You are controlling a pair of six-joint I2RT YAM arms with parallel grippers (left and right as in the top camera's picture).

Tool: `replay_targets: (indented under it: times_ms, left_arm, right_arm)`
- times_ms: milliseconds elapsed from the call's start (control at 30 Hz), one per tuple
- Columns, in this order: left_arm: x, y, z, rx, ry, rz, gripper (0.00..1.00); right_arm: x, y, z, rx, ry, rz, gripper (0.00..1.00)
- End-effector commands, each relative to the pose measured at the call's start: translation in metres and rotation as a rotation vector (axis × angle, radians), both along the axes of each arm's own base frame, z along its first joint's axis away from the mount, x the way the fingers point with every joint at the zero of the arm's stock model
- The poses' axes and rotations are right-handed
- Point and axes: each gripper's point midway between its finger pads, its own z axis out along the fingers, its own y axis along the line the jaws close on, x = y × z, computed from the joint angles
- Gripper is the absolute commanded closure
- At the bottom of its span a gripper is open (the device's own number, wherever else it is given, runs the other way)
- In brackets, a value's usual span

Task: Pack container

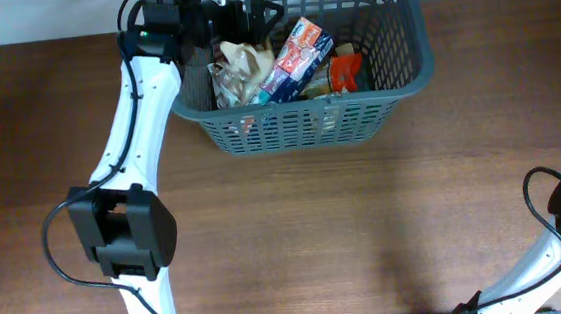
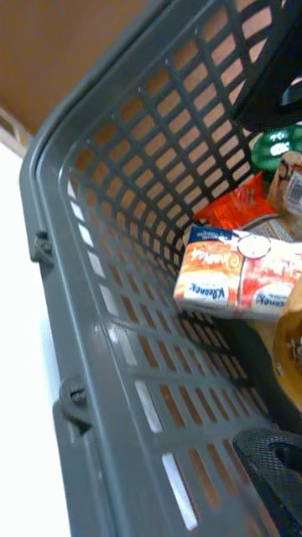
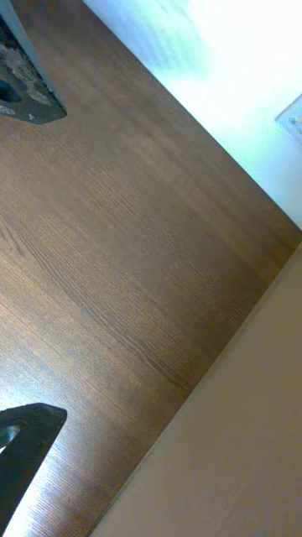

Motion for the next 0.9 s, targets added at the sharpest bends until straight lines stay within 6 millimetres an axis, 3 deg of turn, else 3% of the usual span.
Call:
replay_targets:
  times_ms: [0, 100, 267, 333, 433, 533, 700, 833, 867]
  left_arm:
    - [-0.012, -0.001, 0.044, -0.075, -0.067, -0.081, 0.01]
    - [-0.024, 0.01, 0.086, -0.136, -0.103, -0.096, 0.0]
    - [-0.059, 0.05, 0.161, -0.166, -0.218, -0.072, 0.01]
    - [-0.087, 0.074, 0.201, -0.157, -0.294, -0.032, 0.01]
    - [-0.134, 0.098, 0.238, -0.095, -0.384, 0.0, 0.01]
    - [-0.177, 0.117, 0.247, -0.002, -0.39, 0.077, 0.01]
    - [-0.247, 0.15, 0.239, 0.155, -0.299, 0.305, 0.01]
    - [-0.308, 0.16, 0.238, 0.229, -0.291, 0.383, 0.01]
    - [-0.333, 0.164, 0.238, 0.247, -0.296, 0.415, 0.01]
  right_arm:
    - [-0.005, 0.005, 0.009, -0.007, -0.016, 0.004, 0.01]
    - [-0.005, 0.005, 0.009, -0.007, -0.016, 0.004, 0.01]
    - [-0.005, 0.005, 0.009, -0.007, -0.016, 0.004, 0.01]
    - [-0.005, 0.005, 0.009, -0.007, -0.016, 0.004, 0.01]
    - [-0.005, 0.005, 0.009, -0.007, -0.016, 0.004, 0.01]
    - [-0.005, 0.005, 0.009, -0.007, -0.016, 0.004, 0.02]
    - [-0.005, 0.005, 0.009, -0.007, -0.016, 0.004, 0.01]
    - [-0.005, 0.005, 0.009, -0.007, -0.016, 0.004, 0.01]
    - [-0.005, 0.005, 0.009, -0.007, -0.016, 0.004, 0.01]
